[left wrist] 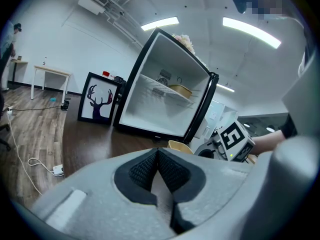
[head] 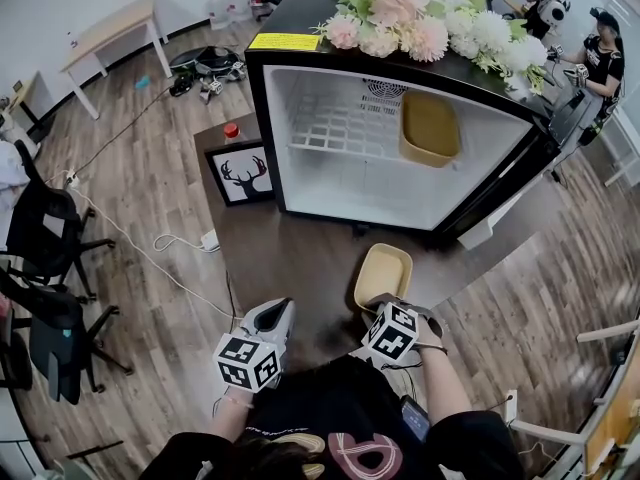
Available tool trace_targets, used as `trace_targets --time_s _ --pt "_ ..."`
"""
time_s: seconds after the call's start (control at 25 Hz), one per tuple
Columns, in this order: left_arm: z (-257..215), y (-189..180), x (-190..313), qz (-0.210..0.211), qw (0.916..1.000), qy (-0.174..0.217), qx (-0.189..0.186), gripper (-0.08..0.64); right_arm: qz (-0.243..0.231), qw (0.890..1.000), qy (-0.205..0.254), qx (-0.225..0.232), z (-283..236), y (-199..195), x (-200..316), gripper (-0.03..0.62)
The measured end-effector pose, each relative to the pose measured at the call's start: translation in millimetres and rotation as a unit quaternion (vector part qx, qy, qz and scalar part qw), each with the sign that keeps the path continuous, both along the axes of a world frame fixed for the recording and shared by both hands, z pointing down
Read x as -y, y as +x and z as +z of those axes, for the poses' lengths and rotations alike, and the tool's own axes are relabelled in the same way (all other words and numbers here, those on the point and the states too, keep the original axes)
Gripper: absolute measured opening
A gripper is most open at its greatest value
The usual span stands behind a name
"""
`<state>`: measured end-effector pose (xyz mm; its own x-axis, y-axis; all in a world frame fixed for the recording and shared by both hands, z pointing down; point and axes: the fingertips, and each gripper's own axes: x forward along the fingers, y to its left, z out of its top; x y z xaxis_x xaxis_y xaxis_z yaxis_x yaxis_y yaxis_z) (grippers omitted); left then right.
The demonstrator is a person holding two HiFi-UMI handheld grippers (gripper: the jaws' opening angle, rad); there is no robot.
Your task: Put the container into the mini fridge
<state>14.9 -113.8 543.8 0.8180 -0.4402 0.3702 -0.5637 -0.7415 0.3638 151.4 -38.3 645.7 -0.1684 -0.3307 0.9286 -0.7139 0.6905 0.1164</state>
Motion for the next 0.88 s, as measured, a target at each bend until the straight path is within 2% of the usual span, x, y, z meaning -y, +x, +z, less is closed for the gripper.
trace_targets --time_s 0.32,0.88 --pt "1 4 -1 0.007 1.0000 -0.001 -0.005 0.009 -0.023 1.000 -0.001 -0.004 -17 -3 1 0.029" --pt "-5 8 1 0.015 0.9997 0.004 -0.018 0.009 -0.067 0.997 0.021 -0.030 -78 -7 0 0.026"
